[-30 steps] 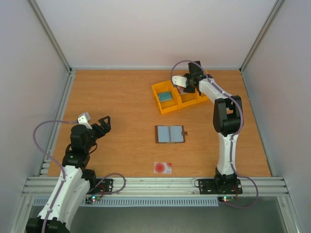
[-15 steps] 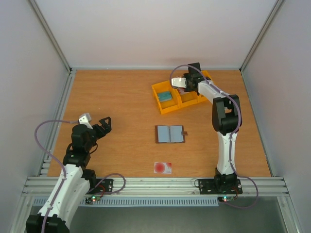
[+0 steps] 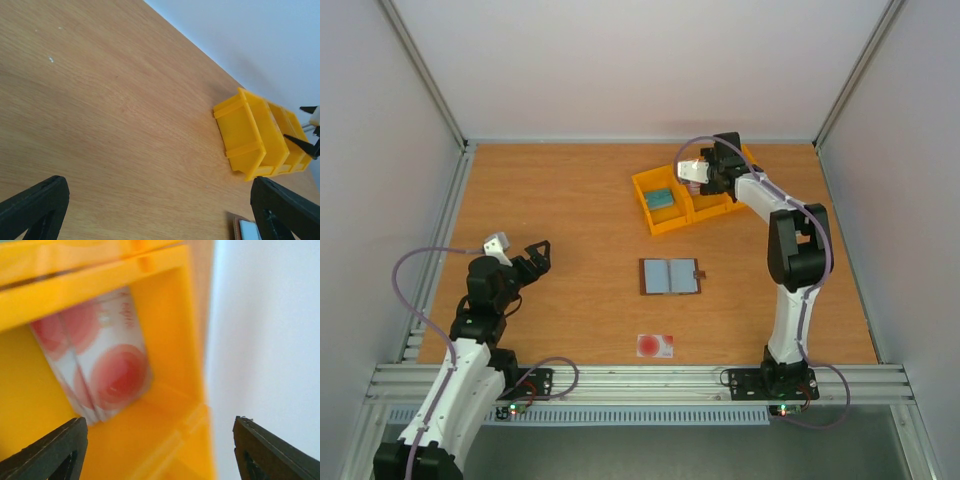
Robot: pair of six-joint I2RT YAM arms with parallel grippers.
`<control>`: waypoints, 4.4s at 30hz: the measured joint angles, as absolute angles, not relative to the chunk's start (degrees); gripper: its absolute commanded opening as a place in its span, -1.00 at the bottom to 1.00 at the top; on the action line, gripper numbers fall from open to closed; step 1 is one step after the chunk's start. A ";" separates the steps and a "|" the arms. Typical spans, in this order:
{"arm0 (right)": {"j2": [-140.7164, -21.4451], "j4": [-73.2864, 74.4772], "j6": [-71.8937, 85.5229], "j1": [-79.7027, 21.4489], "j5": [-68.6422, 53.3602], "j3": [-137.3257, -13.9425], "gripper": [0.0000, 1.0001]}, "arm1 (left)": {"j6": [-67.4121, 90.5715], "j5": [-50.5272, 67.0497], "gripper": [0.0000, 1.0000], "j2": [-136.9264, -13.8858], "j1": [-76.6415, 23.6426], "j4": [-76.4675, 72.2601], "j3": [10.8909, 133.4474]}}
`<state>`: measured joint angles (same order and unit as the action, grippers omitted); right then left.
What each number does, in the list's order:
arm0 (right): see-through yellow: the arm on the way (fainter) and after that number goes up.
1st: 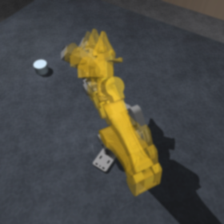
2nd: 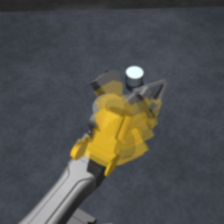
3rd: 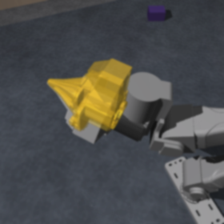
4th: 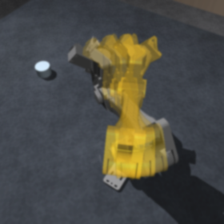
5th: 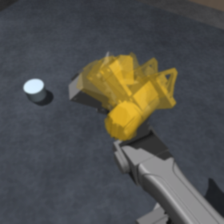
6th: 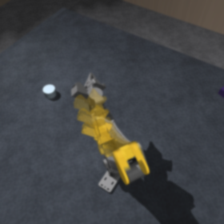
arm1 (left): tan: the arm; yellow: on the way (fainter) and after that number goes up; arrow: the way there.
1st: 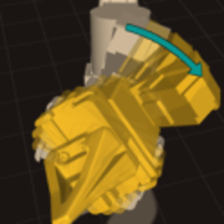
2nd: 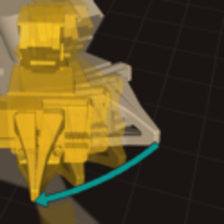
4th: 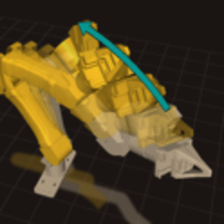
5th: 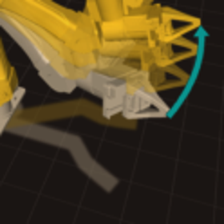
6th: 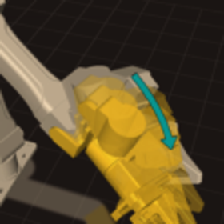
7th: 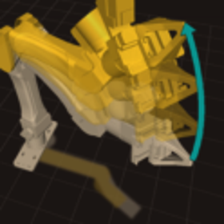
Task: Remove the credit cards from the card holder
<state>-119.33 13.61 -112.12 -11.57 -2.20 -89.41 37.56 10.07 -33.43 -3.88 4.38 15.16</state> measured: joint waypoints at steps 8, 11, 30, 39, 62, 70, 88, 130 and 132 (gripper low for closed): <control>-107.28 2.20 -90.91 -12.58 9.47 -82.39 0.78 | 37.06 16.88 0.99 -32.51 -5.98 -1.78 14.63; -100.82 8.25 -73.69 -13.21 10.15 -81.89 0.70 | 37.08 20.32 0.99 -32.27 -7.68 -3.68 14.63; -88.23 33.65 -9.28 -15.22 -18.52 -49.65 0.28 | 43.20 35.59 0.99 -70.00 -25.32 -4.12 25.45; -92.25 28.16 -6.66 -15.59 -24.05 -47.64 0.09 | 45.52 33.41 0.99 -86.17 -31.81 -3.05 32.80; -93.84 22.35 -4.73 -19.16 -31.24 -46.52 0.07 | 50.19 30.74 -0.97 -98.19 -38.41 -9.93 40.84; -85.52 25.74 -5.08 -17.61 -37.04 -46.83 0.16 | 42.87 28.67 -1.00 -90.28 -38.70 -10.13 37.65; -54.96 28.23 -14.39 -19.90 -51.42 -57.25 0.18 | 6.04 34.54 -1.00 -43.77 -37.19 -4.54 32.32; -65.98 27.31 -24.40 -44.73 -38.68 -66.96 0.18 | 16.71 33.80 -0.99 -40.14 -35.11 -11.86 29.98; -66.43 28.38 -25.02 -45.74 -37.06 -68.34 0.18 | 17.21 33.43 -1.00 -39.75 -34.94 -11.94 29.98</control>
<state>-66.43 28.38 -25.02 -45.74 -37.06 -68.34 17.21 33.43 -39.75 -34.94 -11.94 29.98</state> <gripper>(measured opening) 0.586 0.041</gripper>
